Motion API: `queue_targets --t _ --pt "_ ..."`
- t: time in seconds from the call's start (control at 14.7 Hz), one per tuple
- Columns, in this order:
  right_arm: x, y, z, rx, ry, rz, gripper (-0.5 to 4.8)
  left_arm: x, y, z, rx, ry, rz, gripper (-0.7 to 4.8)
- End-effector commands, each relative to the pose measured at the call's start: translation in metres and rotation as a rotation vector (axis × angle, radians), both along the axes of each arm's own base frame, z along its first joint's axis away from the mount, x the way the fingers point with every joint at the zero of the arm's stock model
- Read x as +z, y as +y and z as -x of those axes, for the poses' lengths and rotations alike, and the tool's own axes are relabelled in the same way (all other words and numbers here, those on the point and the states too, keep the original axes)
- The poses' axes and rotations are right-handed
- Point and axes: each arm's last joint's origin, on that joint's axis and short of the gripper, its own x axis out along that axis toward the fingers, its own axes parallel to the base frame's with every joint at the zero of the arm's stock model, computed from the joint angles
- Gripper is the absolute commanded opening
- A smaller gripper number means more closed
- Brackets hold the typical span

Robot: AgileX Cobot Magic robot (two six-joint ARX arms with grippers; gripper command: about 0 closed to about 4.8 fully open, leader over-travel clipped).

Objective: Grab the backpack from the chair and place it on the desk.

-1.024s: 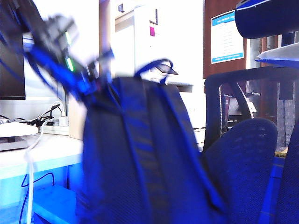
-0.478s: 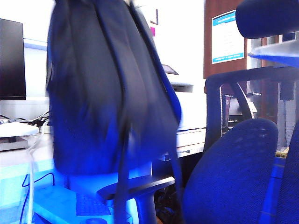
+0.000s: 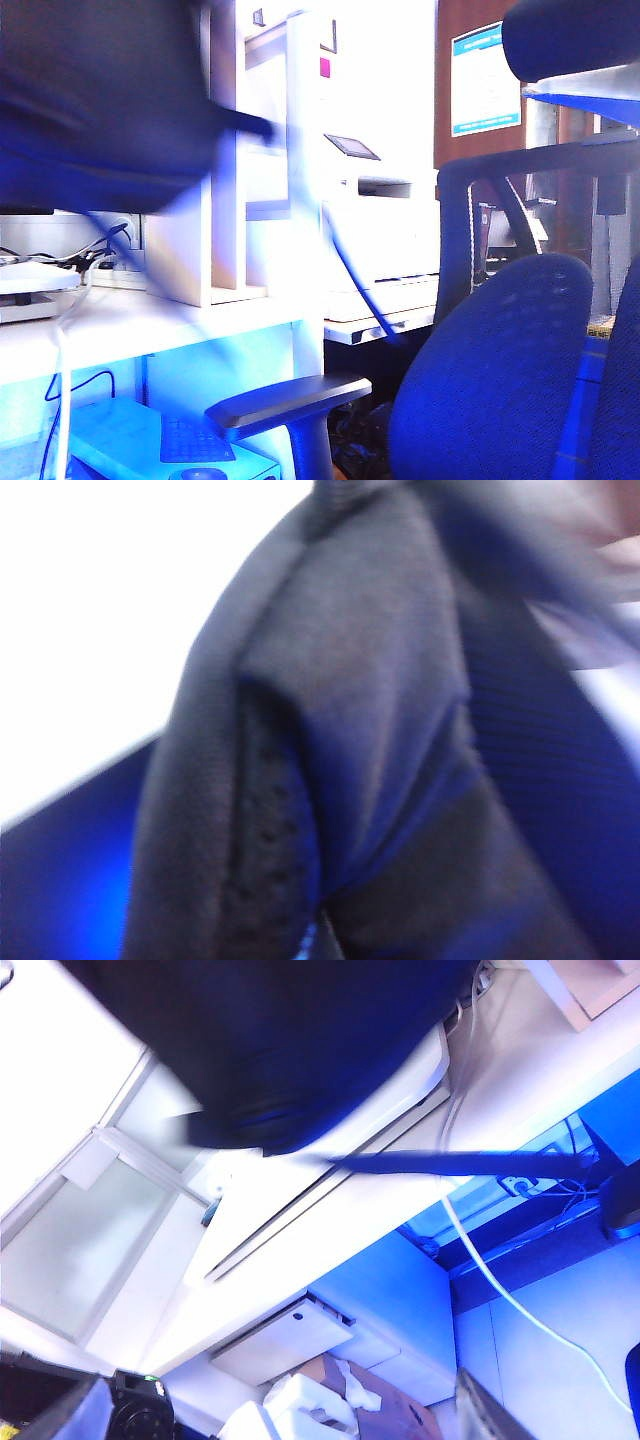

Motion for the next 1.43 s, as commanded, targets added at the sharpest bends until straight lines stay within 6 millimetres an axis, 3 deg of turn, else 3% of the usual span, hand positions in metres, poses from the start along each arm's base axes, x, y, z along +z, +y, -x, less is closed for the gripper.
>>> queue_targets --t 0.07,0.2,0.27,0.41,0.48,0.61,0.68,0.75,0.89,1.02,1.09,1.23,1.3,1.37,1.43 --pt "0.003 0.000 0.000 0.006 0.023 -0.029 4.40 0.020 0.071 0.020 0.175 -0.213 0.156 -0.06" --pt "0.003 0.000 0.000 0.007 0.046 -0.041 4.40 0.002 0.109 -0.002 0.173 -0.183 0.309 -0.06" --pt "0.003 0.000 0.000 0.010 0.045 -0.041 4.40 -0.007 0.116 -0.012 0.115 -0.148 0.366 -0.06" --pt "0.004 0.002 0.002 0.084 0.058 -0.050 4.40 -0.015 0.118 -0.027 0.080 -0.115 0.375 -0.06" --pt "0.007 0.009 0.006 0.225 0.091 -0.063 4.40 -0.023 0.117 -0.041 0.061 -0.091 0.383 -0.06" --pt "0.020 0.020 0.011 0.286 -0.003 -0.078 4.40 -0.033 0.121 -0.049 0.071 -0.042 0.410 -0.06" --pt "0.026 0.022 0.011 0.241 -0.059 -0.098 4.40 -0.036 0.122 -0.051 0.066 -0.023 0.418 0.41" --pt "0.027 0.022 0.011 0.232 -0.064 -0.105 4.40 -0.037 0.122 -0.052 0.039 -0.007 0.412 2.67" --pt "0.026 0.023 0.010 0.240 -0.049 -0.101 4.40 -0.038 0.123 -0.052 0.067 -0.007 0.398 4.79" --pt "0.026 0.023 0.010 0.244 -0.047 -0.102 4.40 -0.041 0.130 -0.054 0.211 -0.027 0.415 4.79" --pt "0.026 0.023 0.010 0.249 -0.042 -0.101 4.40 -0.047 0.139 -0.055 0.391 -0.047 0.440 4.79" --pt "0.025 0.023 0.010 0.255 -0.029 -0.100 4.40 -0.039 0.144 -0.053 0.355 -0.222 0.673 4.79" --pt "0.025 0.023 0.010 0.257 -0.026 -0.100 4.40 -0.033 0.152 -0.046 0.378 -0.350 0.758 4.79" --pt "0.025 0.023 0.011 0.265 -0.003 -0.108 4.39 -0.026 0.155 -0.032 0.530 -0.452 0.747 4.79" --pt "0.025 0.023 0.011 0.275 0.002 -0.109 4.39 -0.018 0.153 -0.021 0.573 -0.479 0.707 4.79"
